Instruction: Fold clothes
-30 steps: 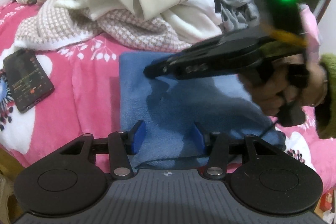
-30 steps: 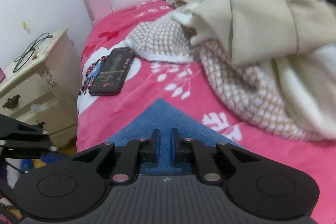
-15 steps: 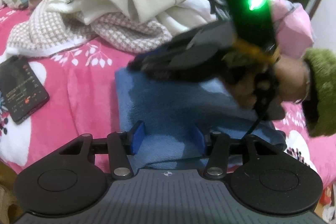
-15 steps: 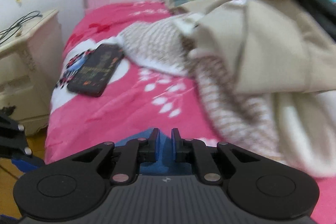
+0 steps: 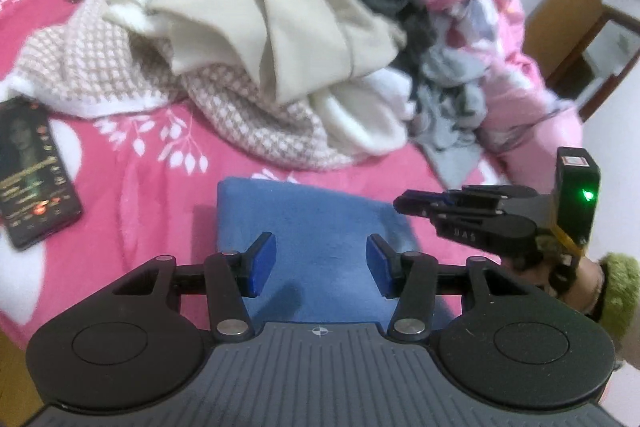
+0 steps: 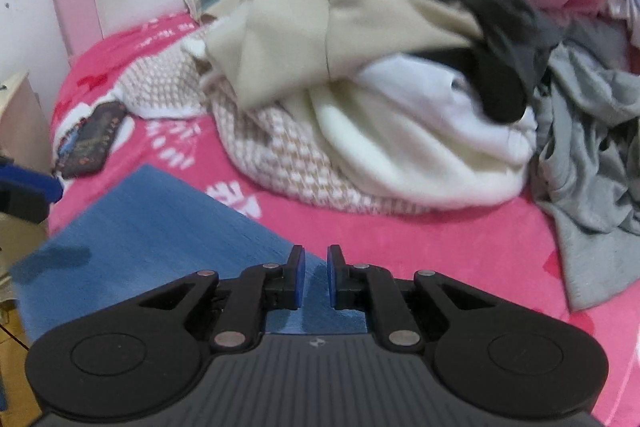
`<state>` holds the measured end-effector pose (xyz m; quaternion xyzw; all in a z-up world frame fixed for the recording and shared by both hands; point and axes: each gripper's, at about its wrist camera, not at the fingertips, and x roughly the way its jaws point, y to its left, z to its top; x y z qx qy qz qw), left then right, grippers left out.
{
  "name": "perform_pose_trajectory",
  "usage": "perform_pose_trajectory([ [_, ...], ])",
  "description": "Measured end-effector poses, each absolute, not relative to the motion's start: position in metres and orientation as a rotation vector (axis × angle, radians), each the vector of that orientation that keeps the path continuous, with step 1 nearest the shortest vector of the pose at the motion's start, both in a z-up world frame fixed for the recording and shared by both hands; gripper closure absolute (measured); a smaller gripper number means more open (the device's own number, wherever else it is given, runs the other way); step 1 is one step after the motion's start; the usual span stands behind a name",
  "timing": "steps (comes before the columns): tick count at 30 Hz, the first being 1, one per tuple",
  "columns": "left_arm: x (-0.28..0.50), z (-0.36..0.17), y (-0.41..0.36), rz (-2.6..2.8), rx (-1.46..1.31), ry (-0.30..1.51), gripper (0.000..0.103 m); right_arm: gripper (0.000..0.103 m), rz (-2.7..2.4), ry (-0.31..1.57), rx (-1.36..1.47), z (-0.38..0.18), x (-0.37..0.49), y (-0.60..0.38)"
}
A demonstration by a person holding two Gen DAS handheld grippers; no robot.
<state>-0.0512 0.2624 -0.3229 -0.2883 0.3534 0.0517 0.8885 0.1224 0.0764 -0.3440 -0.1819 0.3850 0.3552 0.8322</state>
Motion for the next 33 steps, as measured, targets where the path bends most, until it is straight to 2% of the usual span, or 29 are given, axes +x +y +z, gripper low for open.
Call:
perform_pose_trajectory([
  [3, -0.025, -0.359, 0.267, 0.136, -0.607, 0.884, 0.059, 0.092, 0.737, 0.832, -0.420, -0.363, 0.127, 0.079],
  [6, -0.027, -0.351, 0.272, 0.158, -0.659, 0.874, 0.058, 0.092, 0.742, 0.826, -0.425, -0.364, 0.127, 0.077],
  [11, -0.024, -0.333, 0.269, 0.246, -0.605, 0.845, 0.055, 0.092, 0.767, 0.808, -0.277, -0.334, 0.135, 0.058],
  [18, 0.007, -0.343, 0.265, 0.347, -0.522, 0.930, 0.054, 0.091, 0.738, 0.993, -0.183, -0.379, 0.164, 0.065],
  [26, 0.012, -0.341, 0.255, 0.352, -0.435, 0.965, 0.049, 0.090, 0.764, 0.968, -0.060, -0.326, 0.135, 0.025],
  [29, 0.013, -0.342, 0.255, 0.340, -0.430, 0.974, 0.047, 0.090, 0.730, 1.066, -0.085, -0.342, 0.125, 0.024],
  [33, 0.017, -0.340, 0.253, 0.326, -0.420, 0.994, 0.043, 0.090, 0.673, 1.104, -0.104, -0.358, 0.116, 0.030],
])
